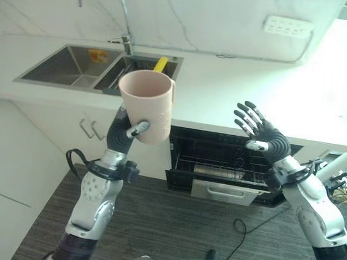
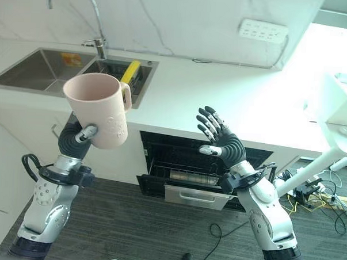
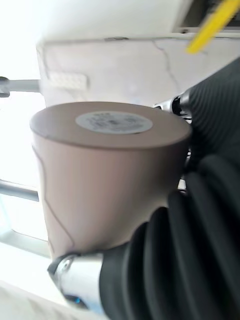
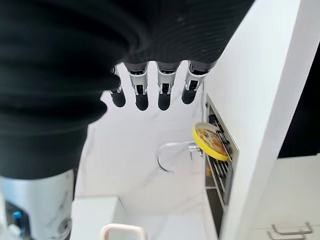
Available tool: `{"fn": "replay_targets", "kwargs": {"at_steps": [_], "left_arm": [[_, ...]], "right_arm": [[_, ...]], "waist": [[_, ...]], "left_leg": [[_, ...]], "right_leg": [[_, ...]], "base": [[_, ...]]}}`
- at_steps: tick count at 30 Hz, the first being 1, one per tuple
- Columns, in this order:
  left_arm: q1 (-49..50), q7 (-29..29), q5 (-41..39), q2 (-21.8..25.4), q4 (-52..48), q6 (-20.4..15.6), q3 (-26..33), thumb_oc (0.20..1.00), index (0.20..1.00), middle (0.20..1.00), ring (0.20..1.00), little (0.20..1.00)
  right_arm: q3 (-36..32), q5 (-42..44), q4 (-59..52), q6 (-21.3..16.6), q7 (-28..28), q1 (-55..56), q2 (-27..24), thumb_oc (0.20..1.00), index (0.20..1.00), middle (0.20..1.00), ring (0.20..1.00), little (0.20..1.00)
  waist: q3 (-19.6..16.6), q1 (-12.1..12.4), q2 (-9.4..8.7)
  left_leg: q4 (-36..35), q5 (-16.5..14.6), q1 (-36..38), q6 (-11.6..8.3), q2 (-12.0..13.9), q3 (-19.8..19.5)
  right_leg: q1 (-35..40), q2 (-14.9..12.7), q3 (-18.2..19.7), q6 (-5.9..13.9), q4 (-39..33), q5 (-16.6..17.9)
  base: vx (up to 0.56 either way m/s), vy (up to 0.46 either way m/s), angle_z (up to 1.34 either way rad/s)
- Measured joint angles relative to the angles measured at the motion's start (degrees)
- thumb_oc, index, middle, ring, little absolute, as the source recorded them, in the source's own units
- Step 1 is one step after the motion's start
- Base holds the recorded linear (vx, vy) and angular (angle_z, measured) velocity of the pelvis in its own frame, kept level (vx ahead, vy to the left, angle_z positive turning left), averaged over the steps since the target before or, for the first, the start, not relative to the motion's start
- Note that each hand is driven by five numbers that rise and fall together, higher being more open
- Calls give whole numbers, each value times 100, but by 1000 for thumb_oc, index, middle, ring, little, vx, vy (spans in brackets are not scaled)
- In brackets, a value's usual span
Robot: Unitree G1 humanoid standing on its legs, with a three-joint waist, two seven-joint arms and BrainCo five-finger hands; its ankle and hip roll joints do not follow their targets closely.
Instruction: Place the dishes in the dishwasher.
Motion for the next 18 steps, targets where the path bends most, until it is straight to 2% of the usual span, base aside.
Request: {"fn": "replay_targets", "kwargs": {"at_steps": [1,2,3,4,6,7,8,9,10,11,12,14,15,16,17,18], "left_arm": [[-53,-59,4,-12,1,-18,-3,200,200,200,200,200],[-89,-90,12,-107,3,-28,-7,200,200,200,200,200],[-131,-75,13,-255,3,-28,-25,200,200,200,200,200],[-208,-81,10,-252,-2,-13,-34,200,200,200,200,200],[-497,-77,6,20,2,1,-56,200,200,200,200,200],[-592,-61,10,-17,7,14,-63,200,200,200,200,200],[-611,75,22,-91,11,-4,-93,200,200,200,200,200],[-621,113,51,-37,10,-6,-150,200,200,200,200,200],[-634,148,67,12,11,-9,-200,200,200,200,200,200],[-667,200,122,89,29,-46,-234,200,200,200,200,200],[-677,216,177,111,55,-46,-243,200,200,200,200,200],[-677,250,193,226,31,-49,-204,200,200,200,200,200],[-662,249,194,294,-22,-67,-112,200,200,200,200,200],[-518,241,195,210,-30,-148,1,200,200,200,200,200],[-160,232,195,10,-51,-162,-26,200,200,200,200,200],[-43,179,198,-77,-53,-156,-31,200,200,200,200,200]], "right_arm": [[67,-7,-3,1,-38,38,39,1000,1000,1000,1000,1000],[229,-44,-18,0,-48,196,60,1000,1000,1000,1000,1000],[240,-106,-58,0,-30,450,130,1000,1000,1000,1000,1000],[169,-83,-165,-1,-14,634,106,1000,1000,1000,1000,1000],[-212,15,-476,-15,23,1201,179,1000,1000,1000,1000,1000],[-208,5,-446,-15,26,1106,254,1000,1000,1000,1000,1000],[31,4,-402,-9,64,716,363,1000,1000,1000,1000,1000],[233,4,-401,-7,130,481,408,1000,1000,1000,1000,1000],[365,-5,-414,-13,193,306,413,1000,1000,1000,1000,1000],[466,-24,-387,-9,211,98,427,1000,1000,1000,1000,1000],[461,-50,-386,-10,205,83,433,1000,1000,1000,1000,1000],[442,-115,-277,-12,131,-24,391,1000,1000,1000,1000,1000],[417,-114,-247,-9,80,-64,444,1000,1000,1000,1000,1000],[412,-114,-208,-23,62,-81,451,1000,1000,1000,1000,1000],[336,-115,-66,-12,2,-52,341,1000,1000,1000,1000,1000],[250,-115,-46,10,-35,-12,156,1000,1000,1000,1000,1000]], "waist": [[65,-71,296],[87,-136,451],[84,-208,376],[52,-276,406],[1,-588,111],[28,-573,106],[19,-457,99],[44,-360,140],[35,-268,152],[79,-185,239],[79,-171,232],[77,-134,50],[55,-87,-202],[85,19,-217],[126,-5,263],[125,-4,528]], "left_leg": [[-622,159,18,215,-178,32],[-857,305,170,401,32,39],[-886,451,447,476,-28,-36],[-926,490,551,680,-121,-171],[-950,518,592,824,-348,-293],[-928,536,570,852,-309,-288],[-788,468,541,912,-262,-22],[-691,452,518,901,-228,60],[-665,436,535,876,-138,32],[-673,387,582,802,61,35],[-674,404,584,776,137,20],[-684,457,618,502,237,-76],[-725,482,661,308,200,-48],[-830,504,763,141,264,16],[-881,574,780,-2,747,37],[-906,603,785,-28,1013,44]], "right_leg": [[75,163,-37,-12,-2,-34],[223,375,-25,22,-6,-116],[394,342,59,5,-7,-203],[496,329,244,83,30,-245],[558,123,413,399,26,-183],[502,-31,369,472,99,-357],[438,-702,-494,685,224,-274],[454,-1201,-1006,831,209,-108],[460,-1484,-1025,1031,51,129],[430,-1606,-972,1209,4,300],[431,-1593,-961,1257,3,327],[447,-1387,-833,1366,6,394],[439,-1214,-732,1309,11,444],[414,-1065,-794,1061,25,185],[407,-544,-725,943,-3,88],[369,-270,-705,848,6,59]], "base": [[155,255,-64],[202,264,-73],[189,150,-96],[113,1,-55],[-51,-208,0],[-125,-329,-33],[-127,-403,-63],[-85,-306,-81],[-87,-373,-59],[-56,-285,-32],[-75,-413,-9],[-38,-347,19],[5,-279,-1],[7,-242,-24],[-21,-215,-41],[-23,-143,-33]]}}
